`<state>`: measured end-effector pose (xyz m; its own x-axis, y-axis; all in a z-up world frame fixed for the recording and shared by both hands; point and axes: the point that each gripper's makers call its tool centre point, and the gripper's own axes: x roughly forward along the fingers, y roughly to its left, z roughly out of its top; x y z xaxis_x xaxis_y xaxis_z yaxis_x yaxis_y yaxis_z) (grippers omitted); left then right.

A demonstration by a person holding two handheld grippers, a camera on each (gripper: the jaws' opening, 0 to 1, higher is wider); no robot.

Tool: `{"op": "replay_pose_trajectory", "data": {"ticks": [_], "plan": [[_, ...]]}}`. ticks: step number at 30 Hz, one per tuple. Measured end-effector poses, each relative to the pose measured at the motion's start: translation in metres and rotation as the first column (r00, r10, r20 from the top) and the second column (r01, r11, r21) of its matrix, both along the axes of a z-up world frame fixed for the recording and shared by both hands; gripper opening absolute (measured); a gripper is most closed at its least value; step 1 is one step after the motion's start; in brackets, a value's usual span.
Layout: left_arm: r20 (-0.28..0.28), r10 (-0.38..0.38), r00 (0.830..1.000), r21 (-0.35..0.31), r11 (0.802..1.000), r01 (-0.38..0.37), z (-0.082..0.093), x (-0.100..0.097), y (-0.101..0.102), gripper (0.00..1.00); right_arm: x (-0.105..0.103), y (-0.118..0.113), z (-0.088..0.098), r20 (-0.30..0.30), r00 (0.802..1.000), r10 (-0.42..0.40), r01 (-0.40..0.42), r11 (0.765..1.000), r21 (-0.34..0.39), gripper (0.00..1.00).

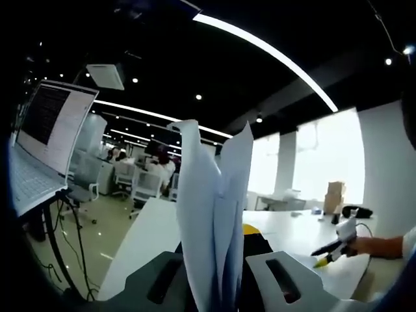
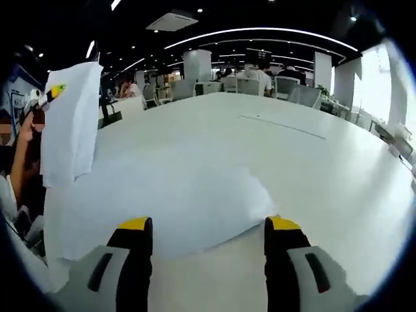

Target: Organize the stack of printing papers by aligning and flattening the scattered papers on the table

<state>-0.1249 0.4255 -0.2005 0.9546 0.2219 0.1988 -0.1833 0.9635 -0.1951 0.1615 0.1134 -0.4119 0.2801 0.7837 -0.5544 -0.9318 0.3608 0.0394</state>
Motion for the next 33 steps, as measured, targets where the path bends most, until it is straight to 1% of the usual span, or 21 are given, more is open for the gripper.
{"op": "replay_pose_trajectory", "data": {"ticks": [3, 4, 5, 7, 11, 16, 17, 18, 19, 20, 21, 22, 23, 24, 25, 26, 27, 28, 30, 32, 33], "plan": [[0.004, -0.003, 1.0, -0.001, 1.0, 0.003, 0.001, 0.0, -0.001, 0.06, -0.002, -0.001, 0.003, 0.025, 1.0, -0.012, 0.012, 1.0, -0.012, 0.63], [0.005, -0.003, 1.0, -0.001, 1.0, 0.003, 0.0, 0.0, -0.002, 0.06, -0.005, -0.001, 0.0, 0.007, 1.0, -0.009, 0.01, 1.0, -0.023, 0.63], [0.005, -0.004, 1.0, -0.001, 1.0, 0.004, 0.0, -0.001, -0.002, 0.06, -0.008, -0.003, -0.004, -0.024, 0.999, -0.034, 0.033, 0.999, -0.031, 0.63], [0.007, -0.002, 1.0, -0.006, 1.0, 0.002, -0.001, -0.002, 0.0, 0.06, -0.005, 0.004, -0.002, 0.028, 1.0, -0.001, 0.001, 1.0, -0.009, 0.64], [0.007, -0.002, 1.0, -0.01, 1.0, 0.002, -0.003, -0.003, -0.002, 0.06, 0.003, 0.008, -0.01, 0.016, 1.0, 0.013, -0.013, 1.0, -0.026, 0.65], [0.008, -0.007, 1.0, -0.008, 1.0, 0.007, -0.002, -0.005, -0.005, 0.06, 0.016, 0.018, -0.01, 0.008, 0.991, 0.133, -0.133, 0.99, -0.051, 0.64], [0.009, -0.007, 1.0, -0.007, 1.0, 0.007, -0.001, -0.005, -0.005, 0.06, 0.017, 0.019, -0.008, 0.003, 0.985, 0.174, -0.173, 0.983, -0.057, 0.65], [0.01, -0.007, 1.0, -0.007, 1.0, 0.007, 0.0, -0.006, -0.005, 0.06, 0.019, 0.021, -0.005, 0.001, 0.983, 0.186, -0.185, 0.982, -0.041, 0.64], [0.01, -0.007, 1.0, -0.005, 1.0, 0.007, 0.001, -0.006, -0.005, 0.06, 0.024, 0.016, -0.004, -0.01, 0.992, 0.124, -0.124, 0.99, -0.06, 0.61], [0.011, -0.006, 1.0, -0.005, 1.0, 0.006, 0.001, -0.007, -0.004, 0.06, 0.029, 0.014, -0.004, -0.02, 0.995, 0.097, -0.099, 0.992, -0.083, 0.6], [0.013, -0.006, 1.0, -0.005, 1.0, 0.006, 0.002, -0.007, -0.004, 0.06, 0.031, 0.012, 0.0, -0.048, 0.997, 0.058, -0.061, 0.995, -0.073, 0.62], [0.015, -0.005, 1.0, -0.005, 1.0, 0.005, 0.003, -0.008, -0.004, 0.06, 0.031, 0.013, 0.004, -0.064, 0.998, 0.026, -0.029, 0.999, -0.04, 0.66], [0.016, -0.004, 1.0, -0.005, 1.0, 0.004, 0.003, -0.008, -0.004, 0.06, 0.032, 0.013, 0.009, -0.043, 0.999, 0.013, -0.013, 1.0, -0.01, 0.7], [0.016, -0.002, 1.0, -0.004, 1.0, 0.002, 0.003, -0.008, -0.004, 0.06, 0.035, 0.011, 0.009, -0.02, 1.0, -0.016, 0.015, 1.0, -0.012, 0.73], [0.016, -0.001, 1.0, -0.004, 1.0, 0.001, 0.003, -0.008, -0.004, 0.06, 0.037, 0.008, 0.008, -0.018, 0.997, -0.069, 0.069, 0.997, -0.021, 0.77], [0.015, 0.0, 1.0, -0.005, 1.0, 0.0, 0.003, -0.008, -0.004, 0.06, 0.035, 0.007, 0.003, -0.034, 0.995, -0.095, 0.094, 0.995, -0.042, 0.84], [0.015, 0.001, 1.0, -0.005, 1.0, -0.001, 0.002, -0.007, -0.004, 0.06, 0.035, 0.015, 0.008, -0.038, 0.992, -0.124, 0.124, 0.992, 0.013, 0.87], [0.014, 0.0, 1.0, -0.006, 1.0, 0.0, 0.002, -0.005, -0.004, 0.06, 0.03, 0.011, 0.003, -0.043, 0.991, -0.13, 0.13, 0.991, -0.017, 0.88], [0.016, -0.003, 1.0, -0.006, 1.0, 0.003, 0.002, -0.004, -0.005, 0.06, 0.027, 0.009, 0.005, -0.024, 0.992, -0.124, 0.123, 0.992, -0.028, 0.9], [0.018, -0.008, 1.0, -0.005, 1.0, 0.008, 0.004, -0.002, -0.006, 0.06, 0.025, 0.02, 0.001, 0.019, 0.993, -0.114, 0.115, 0.992, -0.043, 0.9], [0.018, -0.009, 1.0, -0.004, 1.0, 0.009, 0.004, -0.002, -0.007, 0.06, 0.025, 0.027, 0.007, 0.031, 0.994, -0.101, 0.101, 0.995, -0.001, 0.9]]}}
